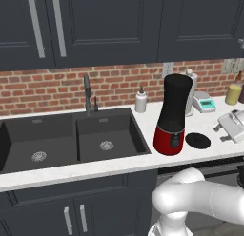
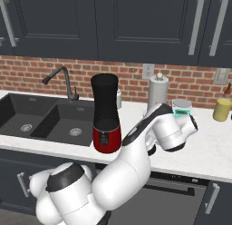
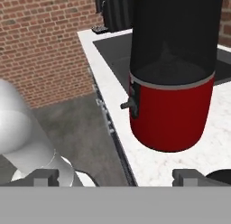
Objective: Close the lid blender by securely placing the lid on top.
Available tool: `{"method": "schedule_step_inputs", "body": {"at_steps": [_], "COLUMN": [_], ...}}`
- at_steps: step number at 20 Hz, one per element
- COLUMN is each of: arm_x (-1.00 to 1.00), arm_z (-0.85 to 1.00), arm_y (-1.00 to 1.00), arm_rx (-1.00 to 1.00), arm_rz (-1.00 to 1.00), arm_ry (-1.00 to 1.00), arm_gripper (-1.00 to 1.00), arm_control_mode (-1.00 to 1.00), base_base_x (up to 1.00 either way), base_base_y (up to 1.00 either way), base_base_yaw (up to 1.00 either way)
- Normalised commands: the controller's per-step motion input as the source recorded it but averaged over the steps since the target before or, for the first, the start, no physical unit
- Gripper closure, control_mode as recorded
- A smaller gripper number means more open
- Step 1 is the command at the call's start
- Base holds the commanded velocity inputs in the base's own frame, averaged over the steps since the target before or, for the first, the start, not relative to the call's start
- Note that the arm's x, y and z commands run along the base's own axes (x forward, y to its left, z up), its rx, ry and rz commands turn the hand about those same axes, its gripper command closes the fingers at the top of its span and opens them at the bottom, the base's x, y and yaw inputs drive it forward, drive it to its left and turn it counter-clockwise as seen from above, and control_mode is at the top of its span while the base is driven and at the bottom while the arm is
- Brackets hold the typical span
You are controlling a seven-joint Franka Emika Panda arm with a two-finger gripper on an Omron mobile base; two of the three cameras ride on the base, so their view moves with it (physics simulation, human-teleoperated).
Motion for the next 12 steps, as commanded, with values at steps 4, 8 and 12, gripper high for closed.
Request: {"method": "schedule_step_inputs", "body": {"at_steps": [4, 8, 12], "arm_x": [0.18, 0.16, 0.21], "arm_z": [-0.24, -0.19, -0.20], "arm_y": [0.00, 0.00, 0.00], "arm_rx": [-0.03, -0.02, -0.02], "arm_rz": [0.00, 0.00, 0.01], "arm_ry": [-0.01, -0.01, 0.00], "arm_gripper": [-1.00, -1.00, -1.00], "arm_control_mode": [-1.00, -1.00, -1.00], "base_base_x": [0.00, 0.00, 0.00], "base_base_y": [0.00, 0.00, 0.00], "base_base_yaw": [0.00, 0.00, 0.00]}}
